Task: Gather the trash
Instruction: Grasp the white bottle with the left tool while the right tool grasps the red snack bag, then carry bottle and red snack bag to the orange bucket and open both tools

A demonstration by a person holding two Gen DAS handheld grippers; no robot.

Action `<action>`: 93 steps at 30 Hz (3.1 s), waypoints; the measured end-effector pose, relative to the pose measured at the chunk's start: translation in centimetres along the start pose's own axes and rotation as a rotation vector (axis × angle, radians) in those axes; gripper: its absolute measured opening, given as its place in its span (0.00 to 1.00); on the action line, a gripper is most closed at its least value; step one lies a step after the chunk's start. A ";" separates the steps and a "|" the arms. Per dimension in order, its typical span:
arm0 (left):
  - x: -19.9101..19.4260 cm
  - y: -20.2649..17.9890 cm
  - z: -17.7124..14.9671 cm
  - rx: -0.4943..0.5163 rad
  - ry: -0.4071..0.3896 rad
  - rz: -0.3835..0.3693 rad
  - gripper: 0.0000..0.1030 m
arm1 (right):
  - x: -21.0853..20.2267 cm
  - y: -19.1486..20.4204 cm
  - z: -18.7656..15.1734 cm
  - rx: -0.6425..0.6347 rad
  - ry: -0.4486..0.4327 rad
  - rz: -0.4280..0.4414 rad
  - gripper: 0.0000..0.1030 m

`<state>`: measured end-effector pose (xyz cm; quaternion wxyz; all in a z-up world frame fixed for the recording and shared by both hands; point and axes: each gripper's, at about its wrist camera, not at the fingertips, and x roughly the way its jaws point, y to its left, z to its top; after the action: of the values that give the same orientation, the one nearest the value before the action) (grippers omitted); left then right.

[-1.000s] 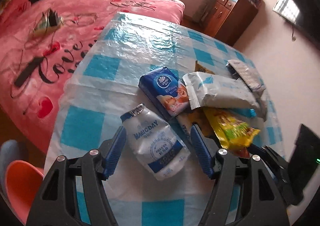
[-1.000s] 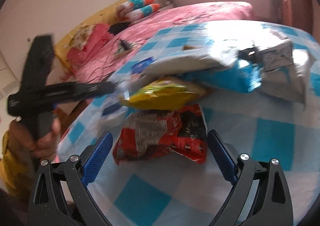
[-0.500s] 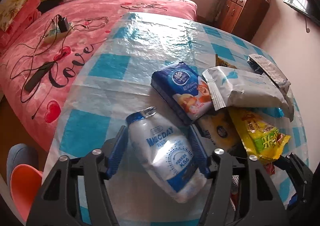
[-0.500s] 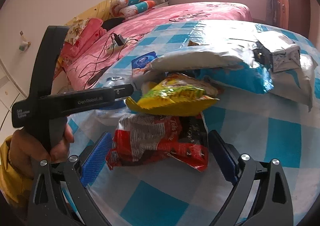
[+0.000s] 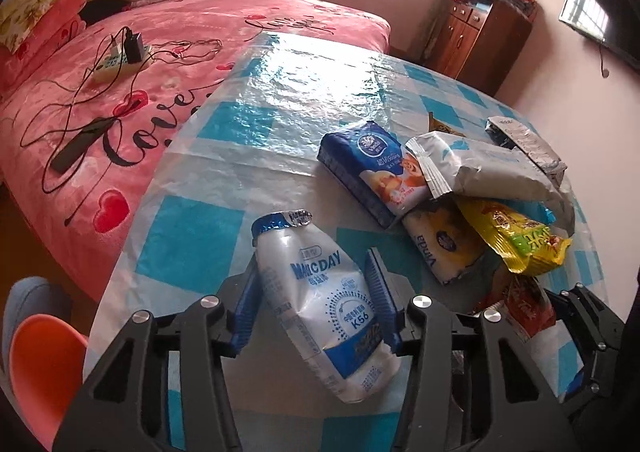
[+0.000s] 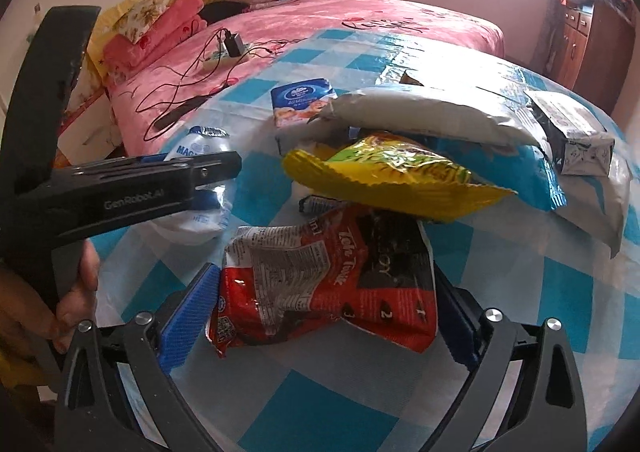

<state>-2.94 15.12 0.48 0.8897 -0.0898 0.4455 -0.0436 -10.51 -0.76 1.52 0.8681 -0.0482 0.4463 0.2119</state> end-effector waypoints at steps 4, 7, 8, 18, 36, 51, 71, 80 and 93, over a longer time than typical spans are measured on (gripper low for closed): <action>-0.4 1.1 -0.2 -0.029 -0.001 -0.045 0.39 | -0.1 0.1 -0.2 -0.004 -0.013 -0.003 0.80; -0.7 1.6 -0.5 -0.037 -0.002 -0.056 0.38 | -0.3 0.3 -0.3 -0.008 -0.017 -0.010 0.78; -0.9 1.9 -0.6 -0.044 -0.003 -0.066 0.37 | -0.4 0.3 -0.4 -0.009 -0.018 -0.012 0.78; -2.4 3.9 -1.8 -0.091 -0.017 -0.143 0.30 | -1.8 0.9 -1.6 -0.005 -0.043 -0.036 0.76; -6.0 6.9 -4.4 -0.166 -0.049 -0.266 0.22 | -5.4 3.2 -2.7 0.030 -0.097 0.023 0.76; -9.9 11.6 -6.0 -0.235 -0.113 -0.266 0.22 | -4.7 10.2 -2.3 -0.082 -0.065 0.152 0.76; -12.2 26.3 -12.8 -0.483 -0.106 0.016 0.36 | 2.0 26.1 0.5 -0.387 0.022 0.370 0.87; -11.3 27.9 -13.9 -0.496 -0.090 0.135 0.66 | 0.5 21.3 1.1 -0.214 -0.050 0.357 0.91; -11.3 23.4 -12.2 -0.392 -0.098 0.130 0.77 | -1.9 13.5 0.1 -0.019 -0.146 0.318 0.91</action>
<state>-19.49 38.35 -2.47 0.8767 -0.2345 0.4065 0.1057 -16.96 10.83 4.50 0.8532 0.0304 0.3820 0.3538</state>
